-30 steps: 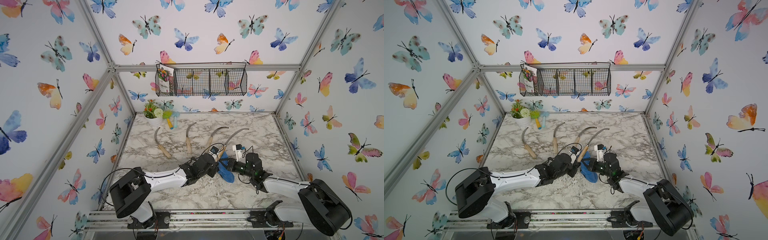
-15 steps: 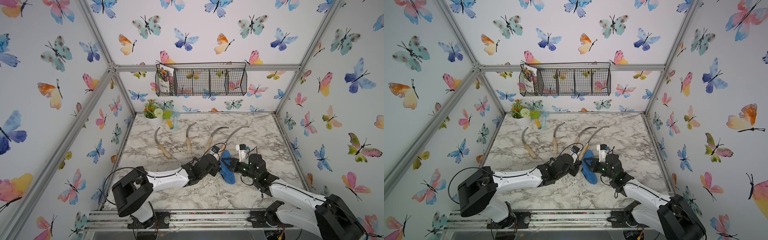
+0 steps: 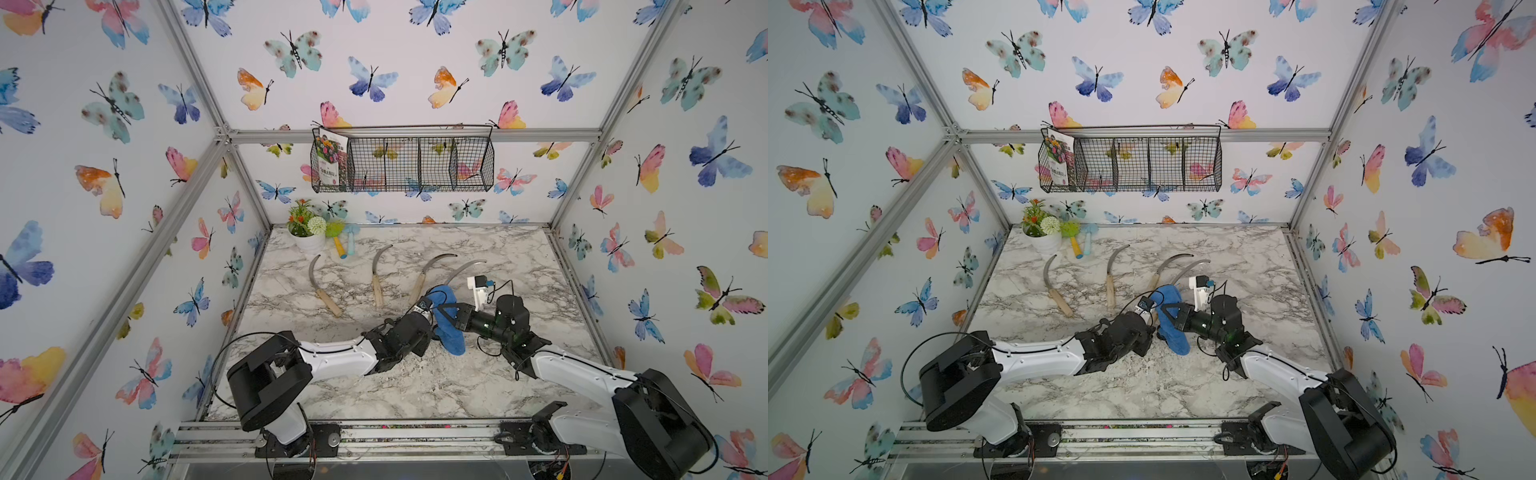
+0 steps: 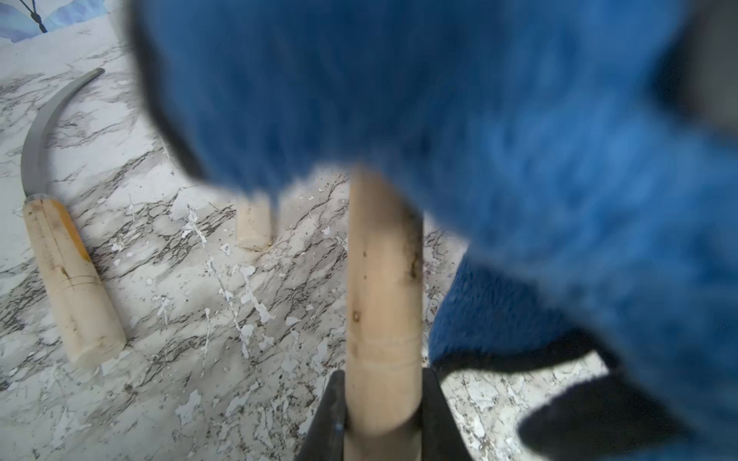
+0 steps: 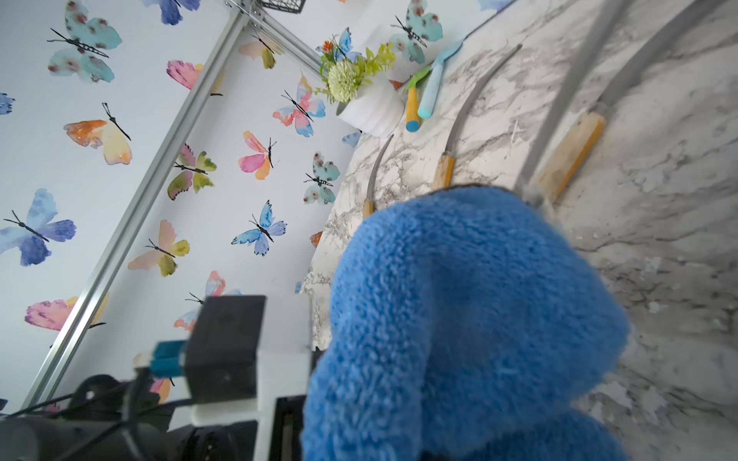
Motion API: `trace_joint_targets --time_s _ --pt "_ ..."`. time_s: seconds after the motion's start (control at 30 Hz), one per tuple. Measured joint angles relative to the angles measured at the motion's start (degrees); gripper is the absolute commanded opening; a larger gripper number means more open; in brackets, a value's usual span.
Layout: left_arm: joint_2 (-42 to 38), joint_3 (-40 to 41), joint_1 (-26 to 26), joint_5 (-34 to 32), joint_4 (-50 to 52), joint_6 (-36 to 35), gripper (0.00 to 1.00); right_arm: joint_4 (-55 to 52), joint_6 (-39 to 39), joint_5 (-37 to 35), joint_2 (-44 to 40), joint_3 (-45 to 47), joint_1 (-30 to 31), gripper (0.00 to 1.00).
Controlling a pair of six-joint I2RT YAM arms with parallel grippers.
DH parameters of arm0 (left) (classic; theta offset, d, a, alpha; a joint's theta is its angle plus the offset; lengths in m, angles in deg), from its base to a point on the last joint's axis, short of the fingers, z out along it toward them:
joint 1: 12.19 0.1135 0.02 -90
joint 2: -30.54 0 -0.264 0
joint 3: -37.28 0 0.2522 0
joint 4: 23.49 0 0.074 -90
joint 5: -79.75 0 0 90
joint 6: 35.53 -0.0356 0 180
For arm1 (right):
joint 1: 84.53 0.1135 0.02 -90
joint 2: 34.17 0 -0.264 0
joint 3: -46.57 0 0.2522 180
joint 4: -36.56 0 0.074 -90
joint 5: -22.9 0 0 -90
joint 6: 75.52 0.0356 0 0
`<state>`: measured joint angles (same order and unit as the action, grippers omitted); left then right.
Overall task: Wipe small sickles with rags
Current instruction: Wipe the small sickle.
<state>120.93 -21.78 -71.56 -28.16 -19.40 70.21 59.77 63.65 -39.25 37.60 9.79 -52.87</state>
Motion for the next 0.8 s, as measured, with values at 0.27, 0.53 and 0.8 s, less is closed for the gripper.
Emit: trace_joint_targets --time_s 0.27,0.53,0.8 --pt "-0.6 0.0 1.4 1.7 0.2 0.5 0.00 5.8 1.8 0.8 1.3 7.1 3.3 0.03" --pt "-2.4 0.0 2.2 4.0 0.2 0.8 0.00 4.2 0.7 -0.8 -3.2 7.7 2.0 0.03" --pt "-7.0 3.0 2.2 4.6 0.4 1.0 0.00 5.0 -0.2 1.2 -3.5 7.8 -9.1 0.03"
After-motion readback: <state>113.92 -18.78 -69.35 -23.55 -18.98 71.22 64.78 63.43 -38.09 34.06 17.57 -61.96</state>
